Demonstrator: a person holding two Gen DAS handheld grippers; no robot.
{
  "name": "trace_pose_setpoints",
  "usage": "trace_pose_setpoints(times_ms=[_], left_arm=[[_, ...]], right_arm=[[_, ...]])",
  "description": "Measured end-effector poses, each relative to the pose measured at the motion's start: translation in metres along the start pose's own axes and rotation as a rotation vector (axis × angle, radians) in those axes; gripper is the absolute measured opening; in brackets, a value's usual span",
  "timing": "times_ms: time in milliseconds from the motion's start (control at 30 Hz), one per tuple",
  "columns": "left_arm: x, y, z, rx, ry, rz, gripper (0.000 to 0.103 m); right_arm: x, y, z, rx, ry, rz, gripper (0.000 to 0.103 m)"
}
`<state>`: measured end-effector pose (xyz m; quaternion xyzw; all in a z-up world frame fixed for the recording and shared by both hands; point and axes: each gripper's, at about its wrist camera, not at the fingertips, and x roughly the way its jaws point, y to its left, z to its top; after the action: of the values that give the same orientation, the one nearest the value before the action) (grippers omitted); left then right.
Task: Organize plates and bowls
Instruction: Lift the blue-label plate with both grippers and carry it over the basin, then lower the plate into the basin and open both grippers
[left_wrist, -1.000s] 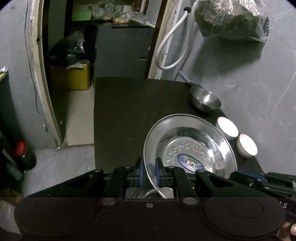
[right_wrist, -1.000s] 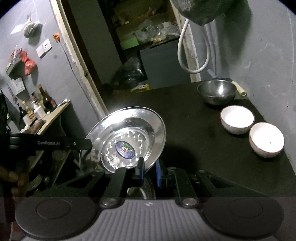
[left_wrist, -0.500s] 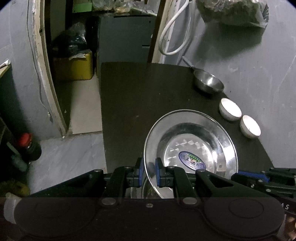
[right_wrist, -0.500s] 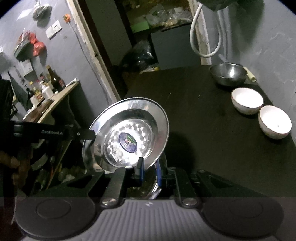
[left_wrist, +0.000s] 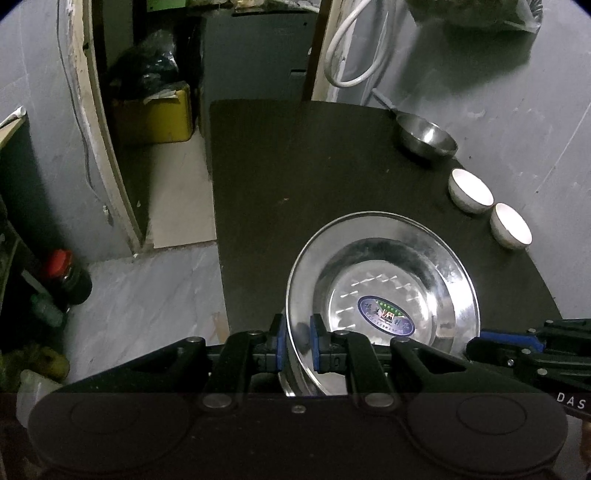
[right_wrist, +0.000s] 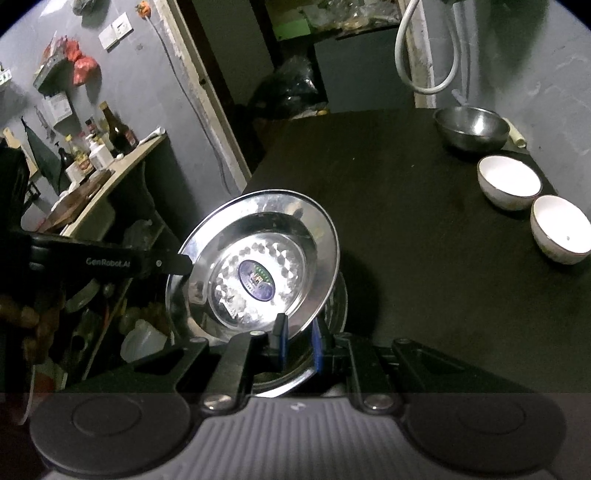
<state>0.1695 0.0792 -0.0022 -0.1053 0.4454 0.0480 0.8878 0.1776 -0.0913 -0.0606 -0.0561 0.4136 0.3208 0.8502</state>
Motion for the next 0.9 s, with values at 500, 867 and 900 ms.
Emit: trace_pose_setpoints(times_ms=[500, 867, 900], left_arm=[[0.009, -0.019, -0.004, 0.043, 0.033, -0.027, 0.014], [0.004, -0.009, 0.000, -0.018, 0.000, -0.011, 0.034], [0.004, -0.009, 0.000, -0.016, 0.000, -0.010, 0.036]], right_arm=[[0.007, 0.014, 0.002, -0.088, 0.053, 0.063, 0.010], [0.000, 0.008, 0.000, -0.049, 0.015, 0.047, 0.019], [-0.001, 0.005, 0.000, -0.036, 0.007, 0.039, 0.019]])
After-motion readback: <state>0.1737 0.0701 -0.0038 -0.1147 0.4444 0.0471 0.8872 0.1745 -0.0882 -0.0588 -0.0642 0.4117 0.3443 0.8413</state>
